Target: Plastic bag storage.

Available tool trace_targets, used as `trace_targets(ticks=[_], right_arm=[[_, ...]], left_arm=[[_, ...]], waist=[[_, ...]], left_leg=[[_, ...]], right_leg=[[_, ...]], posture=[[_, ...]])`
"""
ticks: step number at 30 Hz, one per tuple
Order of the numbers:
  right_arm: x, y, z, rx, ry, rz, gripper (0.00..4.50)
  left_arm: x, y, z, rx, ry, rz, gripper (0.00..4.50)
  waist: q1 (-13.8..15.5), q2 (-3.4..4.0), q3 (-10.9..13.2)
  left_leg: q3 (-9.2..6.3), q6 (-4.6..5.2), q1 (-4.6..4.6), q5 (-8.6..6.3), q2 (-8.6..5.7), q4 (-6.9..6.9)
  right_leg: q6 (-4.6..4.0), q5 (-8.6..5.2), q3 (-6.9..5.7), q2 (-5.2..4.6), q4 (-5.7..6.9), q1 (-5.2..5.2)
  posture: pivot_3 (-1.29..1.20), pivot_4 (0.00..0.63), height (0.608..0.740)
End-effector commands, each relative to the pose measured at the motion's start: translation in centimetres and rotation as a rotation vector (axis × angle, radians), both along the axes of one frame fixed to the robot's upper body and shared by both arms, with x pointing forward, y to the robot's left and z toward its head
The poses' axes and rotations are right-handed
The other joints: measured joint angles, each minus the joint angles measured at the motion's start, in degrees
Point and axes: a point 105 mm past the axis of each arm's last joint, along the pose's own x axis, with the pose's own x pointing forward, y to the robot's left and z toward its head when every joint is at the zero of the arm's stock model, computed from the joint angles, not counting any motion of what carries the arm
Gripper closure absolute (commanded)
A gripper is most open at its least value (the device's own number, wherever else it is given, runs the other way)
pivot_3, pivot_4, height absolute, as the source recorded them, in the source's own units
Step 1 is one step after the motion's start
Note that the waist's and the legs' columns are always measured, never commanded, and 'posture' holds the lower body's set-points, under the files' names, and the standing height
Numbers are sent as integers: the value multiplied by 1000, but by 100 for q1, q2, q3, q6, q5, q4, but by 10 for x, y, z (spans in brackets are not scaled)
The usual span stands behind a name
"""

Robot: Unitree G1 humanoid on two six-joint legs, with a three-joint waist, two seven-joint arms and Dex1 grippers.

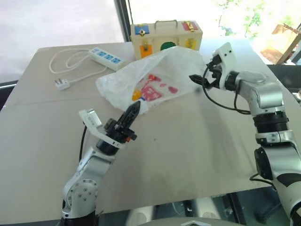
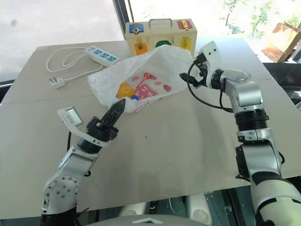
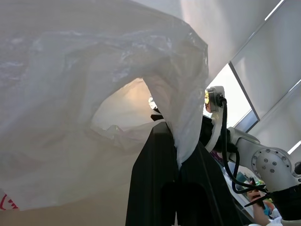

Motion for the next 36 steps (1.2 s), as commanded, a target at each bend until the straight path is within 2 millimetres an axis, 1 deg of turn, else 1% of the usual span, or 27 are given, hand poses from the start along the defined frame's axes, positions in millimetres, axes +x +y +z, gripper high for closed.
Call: trace_targets(ticks=[1, 4, 5, 6, 7, 9, 11, 13, 14, 15, 17, 19, 21, 23, 24, 26, 29, 33, 36], right_arm=[[-6, 0, 36, 88, -78, 54, 1840], [-10, -2, 42, 128, -74, 84, 3362], [-14, -2, 49, 159, -80, 107, 3848], [-18, -1, 57, 198, -85, 137, 4274], [-23, 1, 66, 243, -91, 171, 4436], [-30, 2, 82, 318, -101, 221, 4436], [-33, 1, 98, 405, -111, 243, 4436], [-33, -3, 120, 526, -127, 249, 4436], [-32, -6, 133, 589, -140, 247, 4436], [-32, -9, 142, 638, -150, 243, 4436], [-29, -17, 162, 727, -174, 219, 4436], [-28, -23, 175, 784, -190, 207, 4436], [-27, -29, 188, 829, -214, 184, 4436], [-24, -36, 197, 868, -238, 141, 4436], [-22, -40, 200, 878, -244, 118, 4436], [-18, -44, 200, 867, -253, 85, 4436], [-17, -48, 197, 851, -254, 61, 4436], [-20, -55, 194, 830, -262, 58, 4436], [-23, -56, 182, 776, -239, 70, 4436]], left_arm=[[-1, 8, 12, 21, -66, 42, 4500], [2, 11, 17, 35, -90, 59, 4500], [5, 14, 20, 44, -105, 68, 4500], [10, 17, 25, 61, -123, 77, 4500], [15, 20, 31, 85, -148, 82, 4500], [26, 26, 46, 119, -199, 98, 4500], [41, 34, 70, 122, -257, 128, 4500], [56, 45, 108, 76, -330, 161, 4500], [59, 52, 134, 21, -386, 170, 4500], [61, 57, 154, -23, -430, 173, 4500], [63, 63, 192, -26, -526, 193, 4500], [65, 67, 217, -16, -581, 207, 4500], [67, 70, 245, -47, -627, 201, 4500], [72, 73, 263, -69, -644, 201, 4500], [77, 73, 267, -65, -635, 199, 4500], [87, 72, 268, -70, -606, 182, 4500], [99, 66, 257, -15, -558, 162, 4500], [103, 56, 243, 49, -535, 116, 4500], [105, 54, 224, 121, -516, 121, 4500]], waist=[[-3, 0, 0], [-4, 0, 0], [-3, 0, 0], [0, 0, 0], [2, 0, 0], [8, 3, 4], [4, 3, 4], [6, 1, 5], [8, -2, 6], [7, -4, 8], [0, -5, 8], [-7, -5, 7], [-5, -5, 7], [-20, -6, 7], [-29, -6, 7], [-79, -6, 7], [-160, -5, 7], [-202, -5, 7], [-199, -5, 7]], left_leg=[[0, 1, 0, 0, 1, 0], [0, 10, 1, -6, 1, 0], [0, 16, 1, -9, 1, 0], [-1, 17, 1, -10, 0, 0], [-1, 16, 2, -9, 0, 1], [-8, 16, 1, -9, 1, 2], [-11, 13, 0, -7, 1, 4], [-12, 13, 0, -6, -1, 5], [-16, 12, -4, -6, -1, 6], [-22, 6, -9, -3, -1, 11], [-29, -11, -32, 7, -2, 16], [-28, -13, -62, 9, -7, 19], [-21, -12, -86, 9, -13, 15], [-20, -11, -116, 9, -13, 12], [-21, -12, -153, 10, -14, 19], [-13, -12, -180, 10, -14, 21], [-13, -12, -179, 10, -13, 13], [0, -14, -182, 12, -10, 17], [5, -16, -179, 13, -9, 19]], right_leg=[[0, 0, 0, 0, 0, 0], [0, 0, -1, 1, 0, 1], [0, 0, 0, 1, 1, 1], [0, 0, -1, 1, 1, 1], [0, 0, -2, 1, 4, 1], [-1, 1, -10, 4, 6, 1], [-3, 2, -13, 10, 6, 1], [-3, 2, -15, 21, 5, 2], [-2, 3, -20, 25, 5, 1], [-2, 3, -26, 27, 6, -2], [0, 6, -33, 27, 3, -17], [4, 8, -33, 23, 3, -46], [5, 7, -28, 16, 3, -76], [5, 7, -31, 13, 2, -107], [5, 7, -32, 14, 5, -142], [6, 8, -25, 3, 17, -174], [6, 8, -25, -6, 15, -175], [6, 8, -9, -4, 24, -188], [5, 8, 1, -5, 53, -196]], posture=[[0, 150, 739], [0, 150, 739], [0, 150, 739], [0, 150, 739], [0, 150, 739], [0, 150, 739], [0, 150, 739], [0, 150, 739], [0, 150, 739], [0, 150, 739], [0, 150, 739], [0, 150, 739], [0, 150, 739], [0, 150, 739], [0, 150, 739], [0, 150, 739], [0, 150, 739], [0, 150, 739], [0, 150, 739]])
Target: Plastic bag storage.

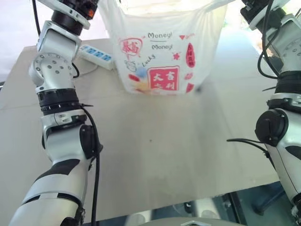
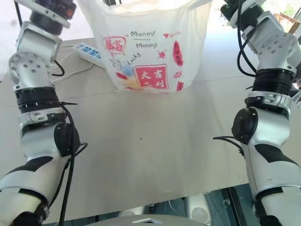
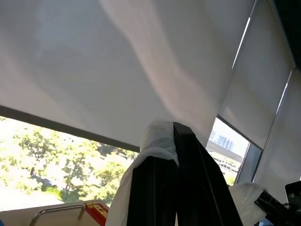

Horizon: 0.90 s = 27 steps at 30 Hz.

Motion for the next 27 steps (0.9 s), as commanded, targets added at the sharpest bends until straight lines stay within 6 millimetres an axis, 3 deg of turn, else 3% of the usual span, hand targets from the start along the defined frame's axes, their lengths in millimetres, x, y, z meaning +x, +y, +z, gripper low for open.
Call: trace_targets(ticks=[1, 4, 5, 6, 7, 11, 12, 13, 17, 19, 23, 27], right_arm=[[-17, -7, 5, -63, -62, 20, 4436], [-31, -2, -15, -159, -40, 118, 3179], [-36, -3, -26, -202, -23, 141, 2463], [-42, -5, -44, -277, 10, 166, 2081], [-49, -6, -59, -335, 38, 193, 1957], [-86, -18, -110, -529, 139, 296, 54], [-93, -22, -117, -543, 163, 309, 0], [-100, -27, -126, -559, 192, 318, 0], [-125, -41, -158, -630, 295, 345, 0], [-131, -47, -182, -715, 332, 312, 0], [-127, -71, -240, -849, 403, 163, 0], [-110, -91, -262, -796, 347, -22, 0]], left_arm=[[-17, 5, 4, 58, -80, 29, 4500], [-23, 11, -6, 67, -71, 35, 3715], [-25, 15, -10, 64, -61, 38, 3076], [-31, 21, -20, 79, -44, 34, 2679], [-37, 25, -28, 94, -26, 22, 2576], [-79, 27, -84, 175, 121, -133, 708], [-89, 30, -101, 193, 181, -151, 165], [-100, 32, -120, 215, 251, -166, 74], [-149, 36, -198, 311, 579, -196, 74], [-170, 36, -224, 351, 692, -177, 74], [-200, 40, -276, 450, 869, -43, 74], [-216, 48, -309, 523, 931, 108, 74]], waist=[[-1, 0, 0], [12, 0, 0], [13, 0, 0], [10, 0, 0], [15, 0, -5], [7, 0, -9], [5, 2, -7], [7, 3, -4], [40, 7, -7], [89, 0, -10], [209, 14, -9], [209, 12, -11]], left_leg=[[5, 0, 2, 0, 0, 2], [15, -1, 1, 1, 1, 11], [15, -1, 0, 1, 2, 18], [18, -1, 2, 1, 1, 24], [27, 0, 3, 1, 1, 33], [28, 5, 6, -2, 9, 44], [33, 9, 7, -5, 10, 45], [36, 10, 4, -6, 10, 54], [37, 37, 32, -23, 23, 71], [31, 45, 82, -30, 23, 63], [41, 49, 160, -39, 59, 57], [128, 24, 203, -56, 101, 54]], right_leg=[[0, 0, 6, 0, 10, -2], [0, 0, 21, 1, 35, -12], [0, 0, 21, 1, 34, -12], [0, 0, 24, 0, 34, -12], [1, 0, 32, 3, 42, -14], [1, 1, 45, 5, 40, -7], [1, 0, 53, 4, 41, -8], [1, 0, 59, 4, 45, -10], [5, 3, 69, 7, 49, 23], [3, 2, 58, 3, 34, 79], [-14, -11, 21, -1, -50, 204], [-4, -15, 22, -21, -74, 262]], posture=[[0, 150, 739], [0, 150, 739], [0, 150, 739], [0, 150, 739], [0, 150, 739], [0, 150, 739], [0, 150, 739], [0, 150, 739], [0, 150, 739], [0, 150, 739], [0, 150, 739], [0, 150, 739]])
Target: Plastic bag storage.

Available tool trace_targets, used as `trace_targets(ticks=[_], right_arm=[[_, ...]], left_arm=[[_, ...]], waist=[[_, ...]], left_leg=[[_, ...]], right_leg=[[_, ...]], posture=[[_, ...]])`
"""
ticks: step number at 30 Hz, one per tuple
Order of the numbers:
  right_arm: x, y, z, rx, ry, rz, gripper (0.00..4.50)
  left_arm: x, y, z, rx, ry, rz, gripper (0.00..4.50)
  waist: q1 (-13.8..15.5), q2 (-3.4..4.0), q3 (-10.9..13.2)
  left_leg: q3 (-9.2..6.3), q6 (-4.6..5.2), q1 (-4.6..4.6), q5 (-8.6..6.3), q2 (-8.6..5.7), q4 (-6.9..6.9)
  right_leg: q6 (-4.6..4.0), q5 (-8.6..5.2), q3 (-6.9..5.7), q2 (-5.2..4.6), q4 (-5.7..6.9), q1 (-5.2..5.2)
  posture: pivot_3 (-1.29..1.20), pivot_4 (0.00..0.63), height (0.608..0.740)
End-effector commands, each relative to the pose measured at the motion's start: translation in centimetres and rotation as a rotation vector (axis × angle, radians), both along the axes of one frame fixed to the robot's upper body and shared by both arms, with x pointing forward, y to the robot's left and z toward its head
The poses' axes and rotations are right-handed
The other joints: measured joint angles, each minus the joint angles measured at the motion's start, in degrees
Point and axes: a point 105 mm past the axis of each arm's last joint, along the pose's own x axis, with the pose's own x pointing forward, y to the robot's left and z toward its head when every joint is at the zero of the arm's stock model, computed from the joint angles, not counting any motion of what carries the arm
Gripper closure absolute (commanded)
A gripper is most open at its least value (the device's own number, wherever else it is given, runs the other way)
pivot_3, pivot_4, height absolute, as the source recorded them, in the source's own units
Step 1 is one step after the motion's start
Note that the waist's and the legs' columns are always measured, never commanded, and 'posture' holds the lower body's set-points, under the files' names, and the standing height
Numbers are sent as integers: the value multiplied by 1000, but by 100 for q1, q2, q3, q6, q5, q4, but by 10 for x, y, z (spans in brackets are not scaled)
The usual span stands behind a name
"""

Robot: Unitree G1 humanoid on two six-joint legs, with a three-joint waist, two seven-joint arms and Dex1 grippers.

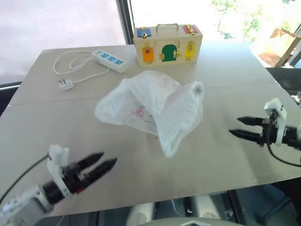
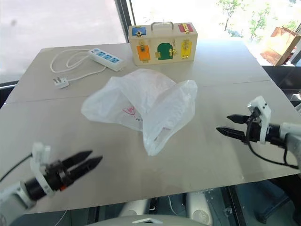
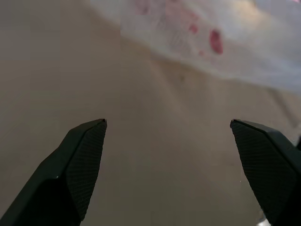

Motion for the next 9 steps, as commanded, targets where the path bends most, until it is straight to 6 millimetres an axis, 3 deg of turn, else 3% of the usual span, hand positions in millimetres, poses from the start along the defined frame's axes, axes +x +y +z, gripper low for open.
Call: trace_targets(ticks=[1, 4, 9], right_arm=[[13, -18, 0, -41, -171, -100, 0], [8, -22, -15, -85, -242, -85, 0], [5, -34, -24, -93, -295, -80, 0]], left_arm=[[-6, 4, -10, 117, -63, 44, 74], [-11, 27, -25, 239, -111, 158, 74], [-6, 34, -12, 340, -296, 185, 74]], waist=[[3, 1, 0], [12, 3, -2], [31, 14, -9]], left_leg=[[15, 1, -1, 0, 8, 1], [33, 2, -4, 2, 22, 1], [48, 35, -2, 16, 39, -31]], right_leg=[[0, 1, -4, -4, 2, 0], [-6, 6, -17, -4, 2, 0], [-10, 4, -18, 15, -9, -10]], posture=[[0, 150, 739], [0, 150, 739], [0, 150, 739]])
